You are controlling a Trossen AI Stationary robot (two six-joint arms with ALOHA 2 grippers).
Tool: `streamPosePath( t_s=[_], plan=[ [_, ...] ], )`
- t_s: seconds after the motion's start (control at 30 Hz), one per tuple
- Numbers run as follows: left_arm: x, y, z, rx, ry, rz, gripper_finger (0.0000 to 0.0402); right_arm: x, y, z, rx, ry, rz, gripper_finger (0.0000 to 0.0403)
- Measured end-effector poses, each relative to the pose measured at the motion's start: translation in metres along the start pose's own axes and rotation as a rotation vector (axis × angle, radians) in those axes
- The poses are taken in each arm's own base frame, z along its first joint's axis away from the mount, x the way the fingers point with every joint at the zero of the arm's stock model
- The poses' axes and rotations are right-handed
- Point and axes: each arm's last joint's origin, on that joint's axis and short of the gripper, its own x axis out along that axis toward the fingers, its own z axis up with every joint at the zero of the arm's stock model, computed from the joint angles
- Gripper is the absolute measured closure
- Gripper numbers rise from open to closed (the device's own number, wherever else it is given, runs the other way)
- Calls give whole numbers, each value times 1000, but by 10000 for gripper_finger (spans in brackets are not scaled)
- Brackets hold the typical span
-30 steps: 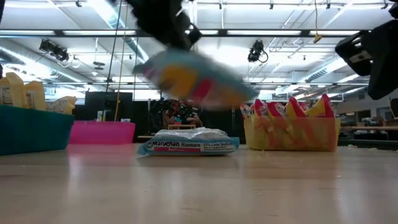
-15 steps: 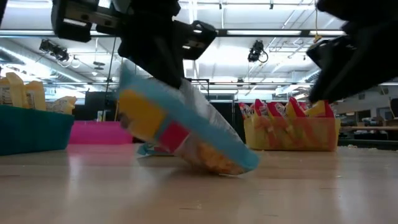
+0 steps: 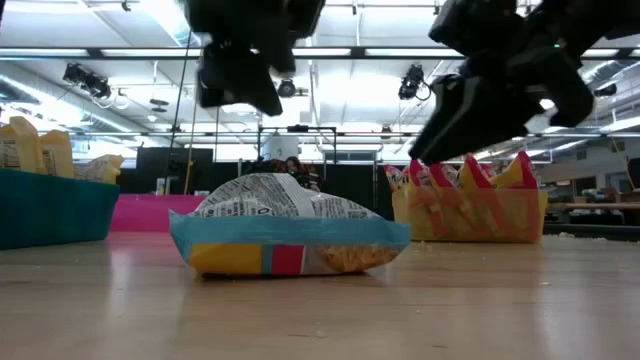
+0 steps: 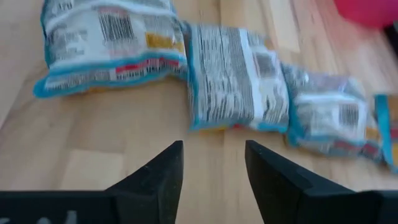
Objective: Sort Maruchan noodles
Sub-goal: Put the blue noodle pack into the red bin
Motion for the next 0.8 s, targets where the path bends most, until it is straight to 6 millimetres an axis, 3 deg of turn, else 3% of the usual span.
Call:
streamPosePath(
  t_s=[0.13,0.33,0.6,0.8],
  plan=[
    [-3,-11,-5,-235,-24,-37,186,2,-4,2,4,-12,-8,213],
    [-3,-38,-21,-587,-140,-88,169,-9,18,0,-19,-22,52,217],
    [1,-86,-70,-804,-389,-184,188,-41,65,-21,-45,50,168,217],
    [31,-84,-112,-994,-383,-40,190,-68,94,-39,-7,94,251,217]
  ],
)
